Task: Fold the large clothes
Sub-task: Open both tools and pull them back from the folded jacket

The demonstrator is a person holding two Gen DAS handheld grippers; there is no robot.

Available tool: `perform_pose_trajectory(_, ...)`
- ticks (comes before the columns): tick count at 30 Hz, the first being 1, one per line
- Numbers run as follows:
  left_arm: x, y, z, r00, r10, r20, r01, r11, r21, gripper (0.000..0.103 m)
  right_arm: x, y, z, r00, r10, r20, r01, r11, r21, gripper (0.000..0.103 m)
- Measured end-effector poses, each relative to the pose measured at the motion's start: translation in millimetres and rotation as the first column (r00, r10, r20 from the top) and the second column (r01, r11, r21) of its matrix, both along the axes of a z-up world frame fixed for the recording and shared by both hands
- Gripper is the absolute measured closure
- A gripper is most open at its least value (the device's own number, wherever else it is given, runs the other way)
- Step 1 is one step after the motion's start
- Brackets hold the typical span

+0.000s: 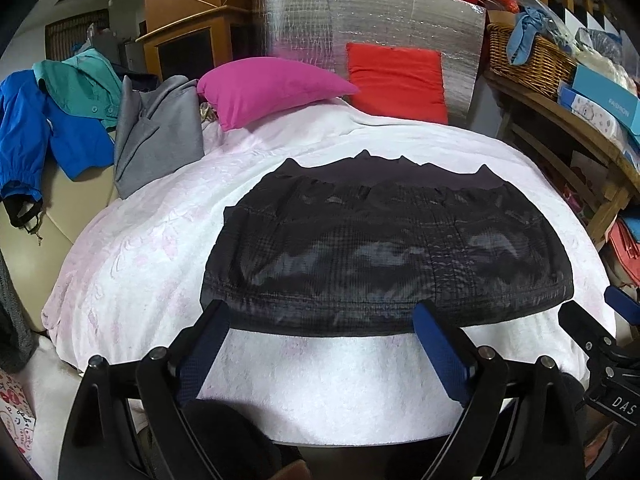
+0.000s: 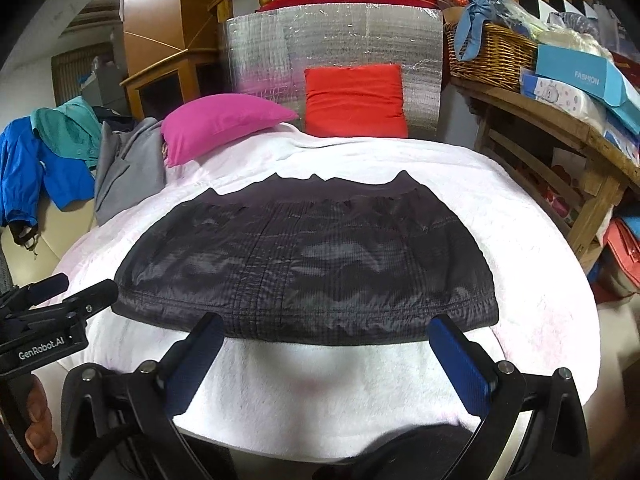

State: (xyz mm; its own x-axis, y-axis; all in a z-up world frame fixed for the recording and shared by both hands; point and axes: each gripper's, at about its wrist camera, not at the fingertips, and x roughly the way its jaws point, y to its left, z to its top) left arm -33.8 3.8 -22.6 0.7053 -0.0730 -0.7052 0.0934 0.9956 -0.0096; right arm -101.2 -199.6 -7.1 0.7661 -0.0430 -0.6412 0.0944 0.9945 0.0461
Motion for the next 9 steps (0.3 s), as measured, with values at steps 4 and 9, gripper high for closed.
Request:
perform_pose_trajectory(4, 5.9, 0.5, 1.2, 1.000, -0.003, 0.007, 0.003, 1.000, -0.026, 0.010, 6.8, -2.6, 1.5, 1.000, 0.000, 0.000, 0.000, 1.000, 0.001, 0.000)
perform_pose_trajectory(9, 13.0, -5.6, 2.7, 1.000, -0.014, 0.019, 0.014, 1.000, -0.025, 0.009, 13.8, -5.4, 1.3, 1.000, -0.002, -0.002, 0.002, 1.000, 0.008, 0.000)
